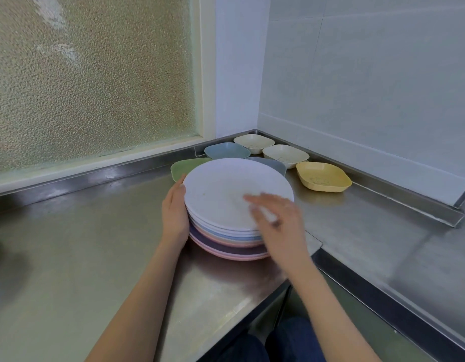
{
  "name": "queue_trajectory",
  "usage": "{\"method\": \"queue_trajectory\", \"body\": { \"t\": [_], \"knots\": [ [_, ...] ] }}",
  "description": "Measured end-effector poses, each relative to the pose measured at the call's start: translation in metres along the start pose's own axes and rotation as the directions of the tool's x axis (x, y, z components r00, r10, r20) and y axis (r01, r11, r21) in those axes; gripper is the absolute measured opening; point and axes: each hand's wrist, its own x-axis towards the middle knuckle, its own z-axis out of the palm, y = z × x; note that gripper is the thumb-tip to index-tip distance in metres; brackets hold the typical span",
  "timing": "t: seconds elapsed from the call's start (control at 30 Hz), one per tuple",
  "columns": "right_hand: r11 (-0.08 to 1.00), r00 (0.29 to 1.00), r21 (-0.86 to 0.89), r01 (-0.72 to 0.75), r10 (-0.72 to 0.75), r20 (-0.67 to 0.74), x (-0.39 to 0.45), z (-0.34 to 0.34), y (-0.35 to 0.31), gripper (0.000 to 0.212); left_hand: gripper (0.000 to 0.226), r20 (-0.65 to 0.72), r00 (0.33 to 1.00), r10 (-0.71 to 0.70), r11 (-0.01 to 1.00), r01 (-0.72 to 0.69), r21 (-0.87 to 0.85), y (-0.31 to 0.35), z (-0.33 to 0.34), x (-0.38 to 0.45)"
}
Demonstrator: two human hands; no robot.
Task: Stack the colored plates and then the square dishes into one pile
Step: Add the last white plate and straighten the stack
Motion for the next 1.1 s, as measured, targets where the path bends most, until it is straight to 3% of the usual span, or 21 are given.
{"method": "queue_trajectory", "body": {
  "t": [0.07,0.13,0.23,0.6,0.8,1.1],
  "knots": [
    [0.978,0.984,0.121,-0.168,0.174,-0.039,0.013,-0.014,0.007,0.036,0.04,0.019,1.0,-0.024,1.0,0.024,0.018,-0.003,-0.002,0.003],
    [0.92,0.937,0.187,-0.344,0.348,0.016,0.02,-0.021,0.018,0.044,0.039,0.004,0.999,-0.053,0.999,0.053,0.007,-0.002,-0.002,0.004],
    [0.868,0.893,0.21,-0.449,0.438,0.101,0.019,-0.016,0.03,0.051,0.037,-0.001,0.998,-0.06,0.998,0.06,-0.024,-0.001,-0.001,0.003],
    [0.813,0.879,0.345,-0.469,0.468,0.093,0.015,-0.005,0.031,0.062,0.04,0.097,0.992,-0.081,0.992,0.07,0.109,-0.015,-0.008,0.015],
    [0.812,0.888,0.366,-0.454,0.447,0.111,0.007,0.001,0.022,0.058,0.036,0.023,0.999,-0.041,0.989,0.037,0.14,-0.001,-0.022,-0.005],
    [0.795,0.879,0.389,-0.466,0.362,0.311,-0.019,0.033,-0.022,0.063,0.048,-0.183,0.982,0.048,0.986,-0.017,0.166,0.024,-0.101,-0.066]
  ]
}}
